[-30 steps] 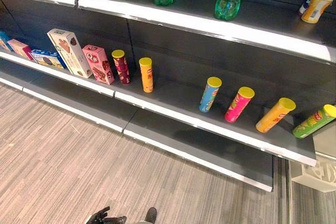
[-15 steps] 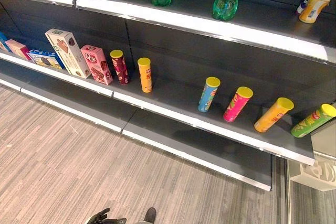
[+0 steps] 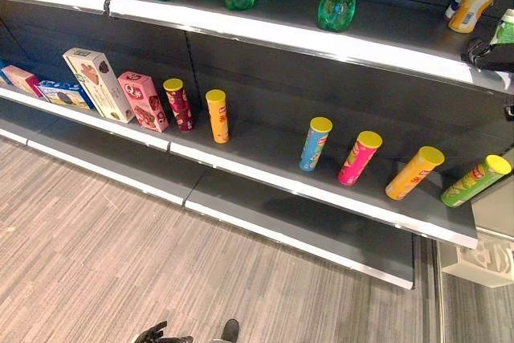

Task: Put the goods on the table back onto the shelves and tidy them up.

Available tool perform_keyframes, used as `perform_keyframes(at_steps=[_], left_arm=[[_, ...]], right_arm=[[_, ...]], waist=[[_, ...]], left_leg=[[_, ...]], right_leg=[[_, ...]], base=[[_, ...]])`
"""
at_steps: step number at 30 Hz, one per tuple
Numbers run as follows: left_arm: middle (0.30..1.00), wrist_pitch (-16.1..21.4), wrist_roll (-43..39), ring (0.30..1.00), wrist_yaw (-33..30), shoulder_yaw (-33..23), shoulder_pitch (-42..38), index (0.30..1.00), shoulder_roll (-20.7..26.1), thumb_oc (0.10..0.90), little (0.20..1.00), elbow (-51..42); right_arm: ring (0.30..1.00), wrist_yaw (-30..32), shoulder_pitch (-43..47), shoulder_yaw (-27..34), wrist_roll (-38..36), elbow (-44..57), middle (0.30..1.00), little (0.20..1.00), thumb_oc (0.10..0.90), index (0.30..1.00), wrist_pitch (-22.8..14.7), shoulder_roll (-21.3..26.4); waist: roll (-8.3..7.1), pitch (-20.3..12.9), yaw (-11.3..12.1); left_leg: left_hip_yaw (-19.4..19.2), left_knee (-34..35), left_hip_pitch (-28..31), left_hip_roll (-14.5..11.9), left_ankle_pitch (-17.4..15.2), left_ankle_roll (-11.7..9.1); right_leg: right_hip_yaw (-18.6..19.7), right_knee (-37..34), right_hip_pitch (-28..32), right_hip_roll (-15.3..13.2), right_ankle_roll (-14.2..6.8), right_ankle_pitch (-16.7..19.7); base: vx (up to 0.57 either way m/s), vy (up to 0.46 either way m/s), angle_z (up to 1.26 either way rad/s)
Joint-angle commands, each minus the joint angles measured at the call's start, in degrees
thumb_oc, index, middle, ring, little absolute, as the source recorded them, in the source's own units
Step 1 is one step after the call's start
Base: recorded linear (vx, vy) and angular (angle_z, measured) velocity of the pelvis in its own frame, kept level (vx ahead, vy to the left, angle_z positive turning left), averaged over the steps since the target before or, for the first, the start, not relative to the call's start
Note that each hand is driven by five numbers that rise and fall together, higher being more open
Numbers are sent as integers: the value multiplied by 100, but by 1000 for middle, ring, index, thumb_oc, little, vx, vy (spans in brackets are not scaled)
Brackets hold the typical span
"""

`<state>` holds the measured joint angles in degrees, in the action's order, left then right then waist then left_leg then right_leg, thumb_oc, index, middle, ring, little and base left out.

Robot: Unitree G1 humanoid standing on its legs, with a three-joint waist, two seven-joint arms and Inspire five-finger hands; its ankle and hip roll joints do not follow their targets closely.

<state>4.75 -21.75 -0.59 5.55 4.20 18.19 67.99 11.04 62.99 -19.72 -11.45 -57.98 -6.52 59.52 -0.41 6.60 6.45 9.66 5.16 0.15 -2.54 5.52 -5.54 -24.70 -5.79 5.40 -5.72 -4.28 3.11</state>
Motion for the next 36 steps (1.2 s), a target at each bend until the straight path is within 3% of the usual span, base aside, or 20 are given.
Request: perform_keyframes(at_steps=[1, 5, 21, 36], left_arm=[[900, 193, 136, 900, -44, 91, -175, 900, 218, 800, 900, 260], [900, 223, 324, 900, -29, 423, -360, 900, 170, 800, 900, 101], [900, 172, 213, 900, -48, 348, -304, 900, 161, 800, 900, 34], [900, 147, -17, 900, -102, 315, -342, 900, 152, 800, 900, -26]], right_arm=[[900, 387, 383, -139, 127, 475, 900, 900, 800, 900, -244, 128], [900, 432, 411, -162, 79, 387, 900, 900, 800, 900, -143, -81], [900, 455, 364, -57, -65, 672, 900, 900, 800, 900, -137, -239], [900, 346, 439, 462, -1522, 469, 900, 900, 800, 900, -292, -971]], waist=[[-141, -328, 40], [-98, -348, -31], [-30, -347, -51], [-98, -398, -6]], left_leg=[[-669, -16, 31, -397, 79, -507], [-737, -16, 48, -404, 67, -492], [-804, -16, 79, -379, 29, -447], [-883, -16, 145, -384, -45, -406]], right_leg=[[32, 79, 372, -75, -259, -368], [96, 79, 357, -80, -260, -379], [165, 79, 339, -106, -280, -349], [254, 79, 350, -115, -287, -335]], base=[[0, 0, 0], [0, 4, -1], [-1, 2, -3], [2, 6, -2]])
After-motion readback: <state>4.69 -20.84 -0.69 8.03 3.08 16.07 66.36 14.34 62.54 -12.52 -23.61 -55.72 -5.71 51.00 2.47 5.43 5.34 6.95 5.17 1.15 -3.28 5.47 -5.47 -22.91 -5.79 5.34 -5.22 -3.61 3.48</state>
